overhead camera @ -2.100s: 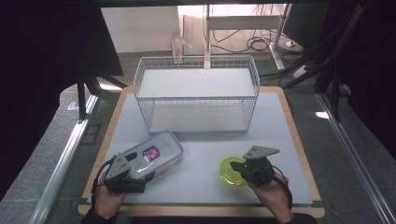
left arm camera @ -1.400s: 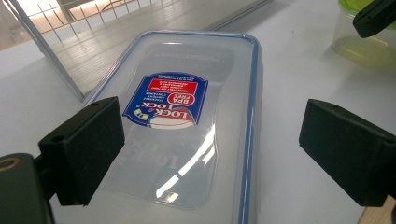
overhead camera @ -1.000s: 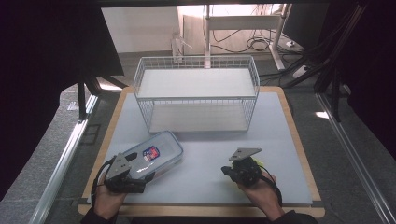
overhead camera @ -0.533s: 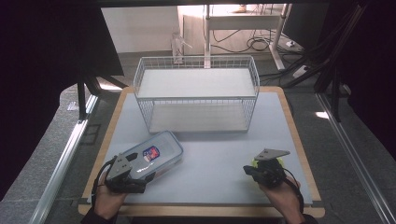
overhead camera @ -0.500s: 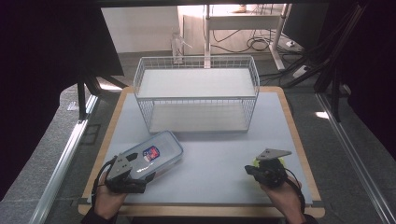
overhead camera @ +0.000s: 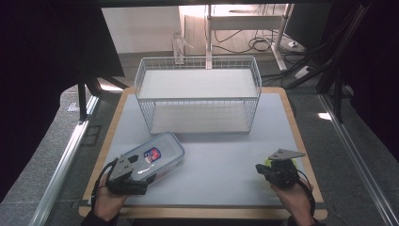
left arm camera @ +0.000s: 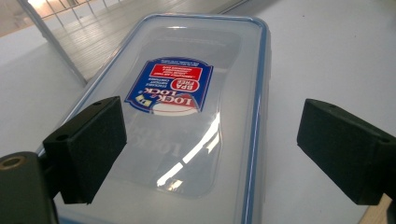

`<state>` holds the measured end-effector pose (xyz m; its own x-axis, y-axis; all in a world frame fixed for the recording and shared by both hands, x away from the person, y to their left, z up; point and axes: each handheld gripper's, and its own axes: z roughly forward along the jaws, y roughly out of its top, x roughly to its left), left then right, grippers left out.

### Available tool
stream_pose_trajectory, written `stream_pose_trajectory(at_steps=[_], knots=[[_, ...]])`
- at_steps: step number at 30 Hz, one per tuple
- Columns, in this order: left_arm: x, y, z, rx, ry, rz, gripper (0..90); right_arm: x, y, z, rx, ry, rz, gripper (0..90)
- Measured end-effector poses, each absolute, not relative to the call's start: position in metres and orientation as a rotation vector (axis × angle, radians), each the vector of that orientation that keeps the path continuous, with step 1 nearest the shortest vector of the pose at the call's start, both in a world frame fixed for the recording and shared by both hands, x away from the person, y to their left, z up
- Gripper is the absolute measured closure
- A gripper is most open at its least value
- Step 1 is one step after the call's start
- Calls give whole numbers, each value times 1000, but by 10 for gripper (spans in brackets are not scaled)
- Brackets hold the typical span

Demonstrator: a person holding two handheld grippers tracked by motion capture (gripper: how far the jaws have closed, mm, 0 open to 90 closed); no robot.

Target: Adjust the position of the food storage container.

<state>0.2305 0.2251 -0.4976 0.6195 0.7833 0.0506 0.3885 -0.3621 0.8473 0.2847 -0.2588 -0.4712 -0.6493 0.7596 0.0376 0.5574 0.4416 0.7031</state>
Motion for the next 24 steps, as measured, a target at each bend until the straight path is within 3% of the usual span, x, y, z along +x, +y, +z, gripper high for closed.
stream_pose_trajectory(at_steps=[4, 7, 8, 9, 10, 11, 13, 15, 18, 19, 24], knots=[[229, 234, -493, 1952, 946, 575, 103, 284, -256, -468, 1129, 2410, 1050, 863], [226, 247, -488, 1926, 979, 597, 226, 284, -250, -464, 1111, 2413, 1080, 859], [225, 253, -487, 1907, 998, 598, 226, 284, -249, -464, 1101, 2414, 1080, 859], [224, 259, -486, 1896, 1017, 597, 320, 285, -244, -462, 1086, 2411, 1089, 864], [224, 263, -486, 1887, 1031, 597, 320, 285, -244, -462, 1086, 2411, 1089, 864], [224, 272, -488, 1874, 1069, 606, 425, 286, -240, -461, 1074, 2414, 1099, 869], [225, 281, -490, 1868, 1108, 608, 530, 289, -234, -460, 1062, 2405, 1116, 874], [226, 288, -491, 1865, 1146, 618, 574, 290, -232, -459, 1068, 2403, 1128, 879], [228, 300, -495, 1845, 1213, 606, 705, 294, -222, -458, 1060, 2400, 1142, 897], [230, 304, -496, 1840, 1236, 602, 792, 298, -213, -458, 1044, 2409, 1141, 900], [238, 323, -511, 1832, 1368, 565, 895, 305, -194, -460, 995, 2435, 1133, 900]])
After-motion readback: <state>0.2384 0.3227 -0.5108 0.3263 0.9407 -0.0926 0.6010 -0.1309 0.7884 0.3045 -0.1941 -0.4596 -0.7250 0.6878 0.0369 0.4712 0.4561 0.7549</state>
